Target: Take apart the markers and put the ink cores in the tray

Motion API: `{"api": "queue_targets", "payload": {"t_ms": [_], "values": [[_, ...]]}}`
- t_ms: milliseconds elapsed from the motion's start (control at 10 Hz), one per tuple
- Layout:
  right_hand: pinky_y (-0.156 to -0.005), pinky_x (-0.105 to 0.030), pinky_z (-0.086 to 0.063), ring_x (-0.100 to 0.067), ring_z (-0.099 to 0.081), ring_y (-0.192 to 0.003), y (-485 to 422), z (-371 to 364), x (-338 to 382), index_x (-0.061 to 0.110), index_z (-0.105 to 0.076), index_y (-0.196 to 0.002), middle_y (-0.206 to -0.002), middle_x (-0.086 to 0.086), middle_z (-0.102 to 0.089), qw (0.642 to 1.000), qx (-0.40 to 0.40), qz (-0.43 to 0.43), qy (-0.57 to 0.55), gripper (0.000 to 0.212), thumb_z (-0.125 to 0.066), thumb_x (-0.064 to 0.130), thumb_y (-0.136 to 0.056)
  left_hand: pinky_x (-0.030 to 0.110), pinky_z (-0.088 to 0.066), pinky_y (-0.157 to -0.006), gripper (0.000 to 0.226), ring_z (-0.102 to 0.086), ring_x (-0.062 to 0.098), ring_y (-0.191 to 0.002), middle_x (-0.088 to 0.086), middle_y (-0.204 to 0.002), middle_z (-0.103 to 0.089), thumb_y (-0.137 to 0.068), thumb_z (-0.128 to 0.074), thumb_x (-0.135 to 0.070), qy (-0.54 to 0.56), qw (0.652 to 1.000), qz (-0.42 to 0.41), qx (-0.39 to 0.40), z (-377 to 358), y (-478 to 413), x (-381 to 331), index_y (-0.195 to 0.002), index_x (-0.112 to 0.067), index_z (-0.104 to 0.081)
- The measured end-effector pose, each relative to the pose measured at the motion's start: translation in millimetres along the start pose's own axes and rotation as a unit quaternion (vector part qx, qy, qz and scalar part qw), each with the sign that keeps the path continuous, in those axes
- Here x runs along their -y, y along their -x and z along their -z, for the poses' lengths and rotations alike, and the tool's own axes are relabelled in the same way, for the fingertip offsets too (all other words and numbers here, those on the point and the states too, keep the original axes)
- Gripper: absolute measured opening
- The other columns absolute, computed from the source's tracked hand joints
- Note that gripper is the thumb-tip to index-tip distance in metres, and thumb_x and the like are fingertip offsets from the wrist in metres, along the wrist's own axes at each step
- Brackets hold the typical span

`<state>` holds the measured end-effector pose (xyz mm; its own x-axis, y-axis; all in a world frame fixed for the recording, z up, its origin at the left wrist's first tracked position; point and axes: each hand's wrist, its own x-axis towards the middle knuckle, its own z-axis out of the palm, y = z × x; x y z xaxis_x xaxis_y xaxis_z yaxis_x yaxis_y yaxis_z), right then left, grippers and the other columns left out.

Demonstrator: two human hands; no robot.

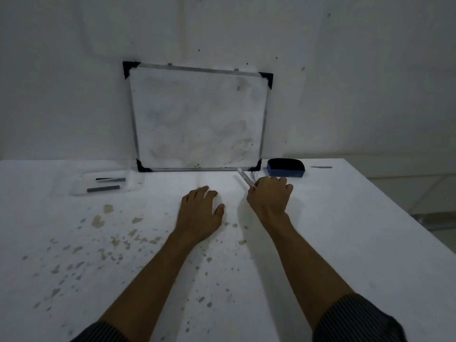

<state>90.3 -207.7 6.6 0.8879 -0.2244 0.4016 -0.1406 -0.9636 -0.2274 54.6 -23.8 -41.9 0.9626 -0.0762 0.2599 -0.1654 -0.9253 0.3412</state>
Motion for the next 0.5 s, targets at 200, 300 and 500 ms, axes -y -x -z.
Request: {"api": "queue_targets", "payload": {"t_ms": [200, 300, 500], "values": [[-0.075, -0.038, -0.029, -0.027, -0.053, -0.08, -0.6, -18.7, 11.6, 0.012, -0.068, -0.071, -0.067, -0.007, -0.066, 0.999, 0.01, 0.002, 0.035, 0.017, -0.062, 0.024, -0.081, 0.044, -0.024, -0.122, 0.066, -0.038, 0.028, -0.148, 0.008, -0.161, -0.044, -0.095, -0.036, -0.056, 0.004, 1.0, 0.005, 0.01, -1.0, -2.3, 0.9, -0.147, -0.019, -0.053], [-0.074, -0.038, -0.031, -0.028, -0.054, -0.08, 1.5, -20.1, 10.5, 0.011, -0.068, -0.072, -0.068, -0.008, -0.066, 0.999, 0.007, 0.007, 0.033, 0.018, -0.063, 0.025, -0.082, 0.044, -0.023, -0.122, 0.067, -0.038, 0.028, -0.148, 0.008, -0.162, -0.044, -0.094, -0.036, -0.057, 0.006, 1.0, 0.004, 0.01, -1.2, -2.2, 0.9, -0.147, -0.019, -0.053], [-0.081, -0.041, -0.038, -0.032, -0.056, -0.09, 4.2, -20.0, 9.9, 0.006, -0.072, -0.084, -0.082, -0.012, -0.07, 1.0, -0.011, 0.012, 0.012, 0.035, -0.068, 0.041, -0.085, 0.044, -0.027, -0.119, 0.059, -0.043, 0.028, -0.144, 0.006, -0.156, -0.05, -0.096, -0.05, -0.054, 0.064, 0.998, 0.014, 0.0, -0.1, -3.7, 4.7, -0.143, -0.019, -0.056]]}}
